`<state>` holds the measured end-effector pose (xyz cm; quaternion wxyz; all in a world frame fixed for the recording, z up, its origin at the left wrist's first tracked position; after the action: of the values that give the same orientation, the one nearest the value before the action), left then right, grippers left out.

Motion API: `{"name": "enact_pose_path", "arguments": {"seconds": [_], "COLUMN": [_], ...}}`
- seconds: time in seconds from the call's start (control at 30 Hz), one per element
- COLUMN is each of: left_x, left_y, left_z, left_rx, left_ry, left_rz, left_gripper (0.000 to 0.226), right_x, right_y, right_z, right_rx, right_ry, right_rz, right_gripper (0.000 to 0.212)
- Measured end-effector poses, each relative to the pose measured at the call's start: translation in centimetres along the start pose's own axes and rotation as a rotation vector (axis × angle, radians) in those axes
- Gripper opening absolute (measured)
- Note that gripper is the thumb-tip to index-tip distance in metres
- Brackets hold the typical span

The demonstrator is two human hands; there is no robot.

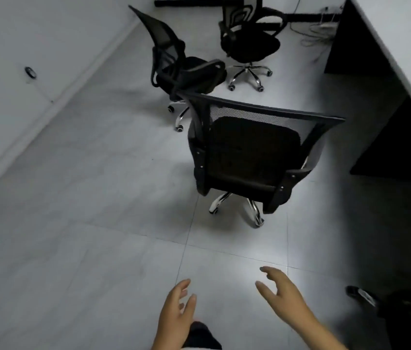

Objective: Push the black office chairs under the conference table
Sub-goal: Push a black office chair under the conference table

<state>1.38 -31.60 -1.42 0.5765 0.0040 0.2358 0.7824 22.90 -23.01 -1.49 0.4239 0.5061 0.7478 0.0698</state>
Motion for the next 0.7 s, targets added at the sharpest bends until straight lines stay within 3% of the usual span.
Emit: {"name": "enact_pose_path", "arguments": {"seconds": [0.13, 0.33, 0.5, 0.7], "left_x": [3.7, 9.5, 14.7, 27.1], "left_y": [6.8, 8.7, 7.5, 8.1], "left_z": [-0.2, -1.4, -2.7, 7.5], "left_rx": [-0.032, -0.031, -0.009, -0.028], "left_ry": [-0.028, -0.053, -0.005, -0.27], "left_rz": [0.083, 0.001, -0.09, -0.028], "left_gripper": [0.028, 0.028, 0.035, 0.028], "right_x": [2.0, 4.8, 9.8, 16.0], "right_y": [-5.8, -8.3, -6.0, 2.4], "right_z": [-9.5, -11.5, -11.6, -20.5], "right_rx": [0.014, 0.01, 0.044, 0.155], "right_ry": [0.084, -0.002, -0.106, 0.094], "right_rz": [-0.048, -0.061, 0.017, 0.285], "right_gripper": [0.037, 0.037, 0.044, 0.033]}}
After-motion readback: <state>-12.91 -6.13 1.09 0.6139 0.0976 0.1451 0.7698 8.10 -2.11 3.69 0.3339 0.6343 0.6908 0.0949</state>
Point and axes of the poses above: each hand's wrist, its own x-axis towards the middle knuckle, its own y-axis out of the back of the hand, z = x × y, the point moved 6 cm from there along x, towards the middle knuckle, and after that the axes turned 13 degrees about -y, right-handed, at the moved point
